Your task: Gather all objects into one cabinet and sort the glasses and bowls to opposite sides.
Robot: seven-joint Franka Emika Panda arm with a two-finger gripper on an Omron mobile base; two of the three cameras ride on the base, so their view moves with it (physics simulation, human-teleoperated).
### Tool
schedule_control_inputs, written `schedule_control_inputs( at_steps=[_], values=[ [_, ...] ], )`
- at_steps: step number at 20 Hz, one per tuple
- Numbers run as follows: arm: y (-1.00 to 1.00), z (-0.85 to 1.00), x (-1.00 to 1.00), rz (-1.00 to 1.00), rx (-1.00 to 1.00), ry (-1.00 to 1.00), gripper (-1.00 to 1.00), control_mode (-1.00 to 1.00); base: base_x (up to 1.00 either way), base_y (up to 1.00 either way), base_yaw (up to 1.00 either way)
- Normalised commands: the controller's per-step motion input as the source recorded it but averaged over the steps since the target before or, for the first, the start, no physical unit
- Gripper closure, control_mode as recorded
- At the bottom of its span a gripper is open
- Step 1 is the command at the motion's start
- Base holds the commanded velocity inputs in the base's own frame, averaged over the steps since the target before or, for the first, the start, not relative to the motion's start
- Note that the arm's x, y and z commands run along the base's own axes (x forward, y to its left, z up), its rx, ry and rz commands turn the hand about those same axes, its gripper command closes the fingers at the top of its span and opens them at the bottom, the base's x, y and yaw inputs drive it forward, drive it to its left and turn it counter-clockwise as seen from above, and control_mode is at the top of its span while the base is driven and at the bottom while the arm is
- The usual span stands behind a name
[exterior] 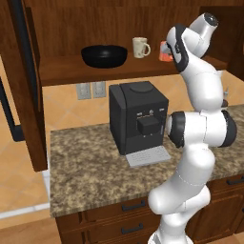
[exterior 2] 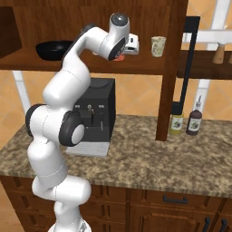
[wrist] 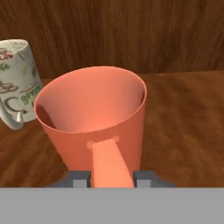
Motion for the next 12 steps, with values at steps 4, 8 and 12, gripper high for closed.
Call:
schedule_control_inputs(
  at_steps=[4, 8, 12],
  values=[
    [0.00, 0.00, -0.01, 0.00, 0.00, 0.00, 1.00, -1.00, 0.00, 0.00, 0.00],
    [-0.14, 0.08, -0.14, -0.01, 0.00, 0.00, 1.00, -1.00, 0.00, 0.00, 0.00],
    [-0.28, 0.19, -0.24, -0.07, 0.00, -0.03, 1.00, -1.00, 0.00, 0.00, 0.00]
  ],
)
